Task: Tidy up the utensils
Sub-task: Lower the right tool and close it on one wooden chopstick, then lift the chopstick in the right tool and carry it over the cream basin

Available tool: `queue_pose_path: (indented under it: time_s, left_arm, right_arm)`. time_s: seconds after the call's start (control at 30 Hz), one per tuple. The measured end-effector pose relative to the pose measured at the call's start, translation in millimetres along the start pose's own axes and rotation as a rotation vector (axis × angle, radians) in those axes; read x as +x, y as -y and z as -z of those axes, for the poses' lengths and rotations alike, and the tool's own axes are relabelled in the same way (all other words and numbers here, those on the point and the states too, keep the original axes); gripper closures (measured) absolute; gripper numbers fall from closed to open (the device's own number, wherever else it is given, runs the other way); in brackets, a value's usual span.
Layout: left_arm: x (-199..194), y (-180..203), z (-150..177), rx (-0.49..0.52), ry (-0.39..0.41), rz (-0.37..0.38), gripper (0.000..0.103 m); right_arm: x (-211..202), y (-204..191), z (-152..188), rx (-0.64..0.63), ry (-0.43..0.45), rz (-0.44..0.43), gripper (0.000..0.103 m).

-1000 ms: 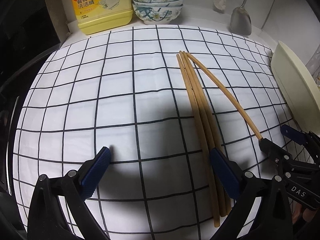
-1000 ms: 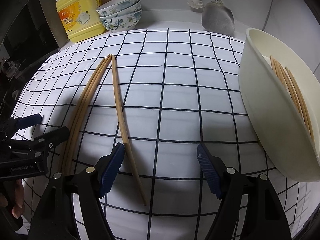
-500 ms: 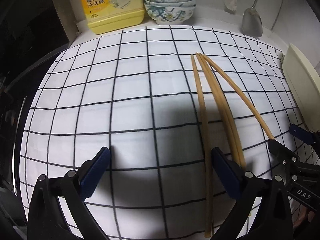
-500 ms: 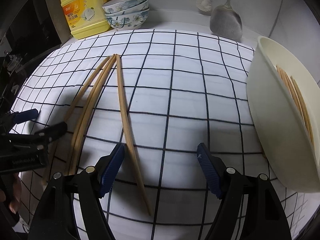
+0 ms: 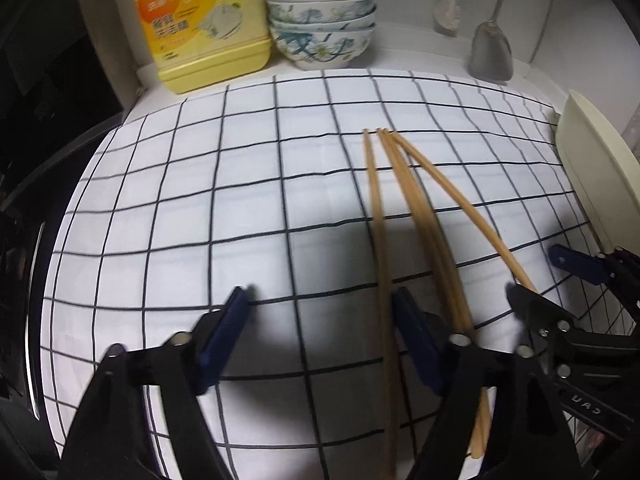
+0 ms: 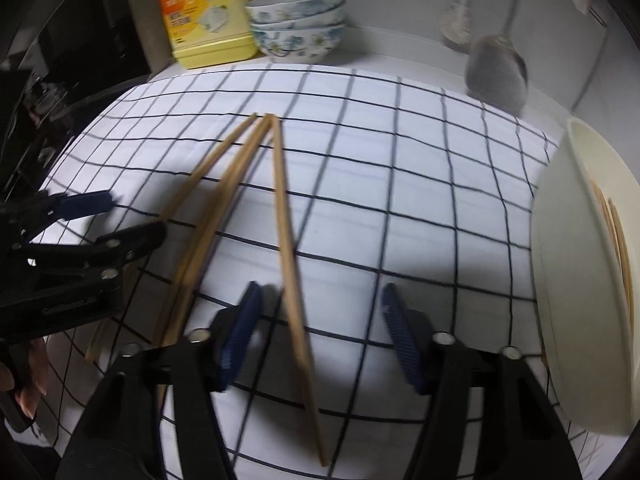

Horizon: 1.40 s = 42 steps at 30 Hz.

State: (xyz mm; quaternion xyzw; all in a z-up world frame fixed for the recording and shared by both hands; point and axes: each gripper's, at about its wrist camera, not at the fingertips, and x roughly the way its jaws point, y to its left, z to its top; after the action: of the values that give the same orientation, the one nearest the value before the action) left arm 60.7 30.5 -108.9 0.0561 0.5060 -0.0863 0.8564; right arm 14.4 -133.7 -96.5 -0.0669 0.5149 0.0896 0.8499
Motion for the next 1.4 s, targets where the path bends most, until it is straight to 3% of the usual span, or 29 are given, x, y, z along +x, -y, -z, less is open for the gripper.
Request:
queue_pose_path:
  time_s: [0.13, 0.2, 0.23, 0.5, 0.9, 1.1, 1.27, 1.4]
  left_arm:
    - [-2, 10, -5, 0.034, 0.003, 0.024, 0.069]
    - [-3, 12, -5, 0.043, 0.002, 0.029, 0.093]
    - [-3, 13, -4, 0.047, 0.0, 0.033, 0.096]
    - [-14, 0, 8, 0.043, -0.024, 0.086, 0.096]
    - [-66, -4, 10, 0.1, 0.034, 0.194, 0.096]
    - [-93, 29, -11, 0.161, 0.092, 0.256, 0.096]
    - [-114, 80, -33, 0.196, 0.118, 0.358, 0.096]
    - [-126, 118, -47, 0.222, 0.153, 0.396, 0.096]
  right_arm:
    - [-1, -13, -4, -0.039, 0.007, -0.013, 0.082]
    - [-1, -14, -4, -0.039, 0.012, -0.009, 0.096]
    - [-1, -15, -3, -0.035, 0.012, -0.006, 0.096]
    - [-13, -4, 5, 0.115, 0.008, -0.054, 0.097]
    - [-104, -5, 12, 0.228, 0.157, -0.043, 0.097]
    - [-149, 28, 26, 0.308, 0.238, 0.001, 0.097]
    - [-173, 71, 39, 0.369, 0.257, 0.053, 0.097]
    - [-190, 112, 48, 0.41, 0.291, 0.104, 0.097]
